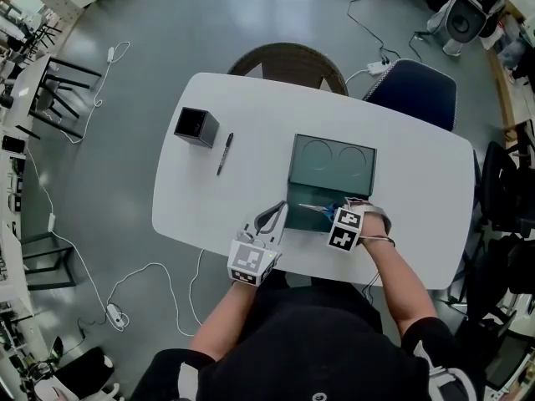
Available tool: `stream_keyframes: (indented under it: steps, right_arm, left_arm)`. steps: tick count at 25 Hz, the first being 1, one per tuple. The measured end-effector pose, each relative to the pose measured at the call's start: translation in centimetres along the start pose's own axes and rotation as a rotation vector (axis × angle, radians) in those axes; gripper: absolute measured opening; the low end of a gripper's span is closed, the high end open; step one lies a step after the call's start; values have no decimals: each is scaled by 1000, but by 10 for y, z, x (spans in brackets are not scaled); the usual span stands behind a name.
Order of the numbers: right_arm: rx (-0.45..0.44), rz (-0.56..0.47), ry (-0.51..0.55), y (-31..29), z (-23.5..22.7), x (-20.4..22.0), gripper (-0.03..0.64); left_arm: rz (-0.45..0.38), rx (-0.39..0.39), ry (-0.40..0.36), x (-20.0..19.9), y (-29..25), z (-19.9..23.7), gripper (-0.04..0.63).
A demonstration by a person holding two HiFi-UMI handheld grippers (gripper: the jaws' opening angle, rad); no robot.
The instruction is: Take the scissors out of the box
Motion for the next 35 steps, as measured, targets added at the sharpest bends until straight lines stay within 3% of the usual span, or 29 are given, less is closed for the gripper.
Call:
stream_keyframes:
  steps: [6,16,25,35]
  right_arm:
    - [36,-13,-6,1,0,0,89]
    - [126,-125,-71,33,9,-1,87]
    - [287,-259,-84,83,20,-6,87]
    - [550,-481,-69,136,19,-13,87]
  left_arm:
    - [0,2,-5,-4,1,-2,12]
    - [-1,3,-19,-12,5,-13,12]
    - [-14,31,-38,-20,1,-28,12]
    - [-26,27,-62,-29,3,-33,12]
Point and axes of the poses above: the fingertips, and each gripper's own axes: y backward along the fingers, z to its left, x out of its underside, the point moved 5 cm from there along y, backward along the fingers, and after that the axes turned 10 degrees about -z, right-handed, at the moved point
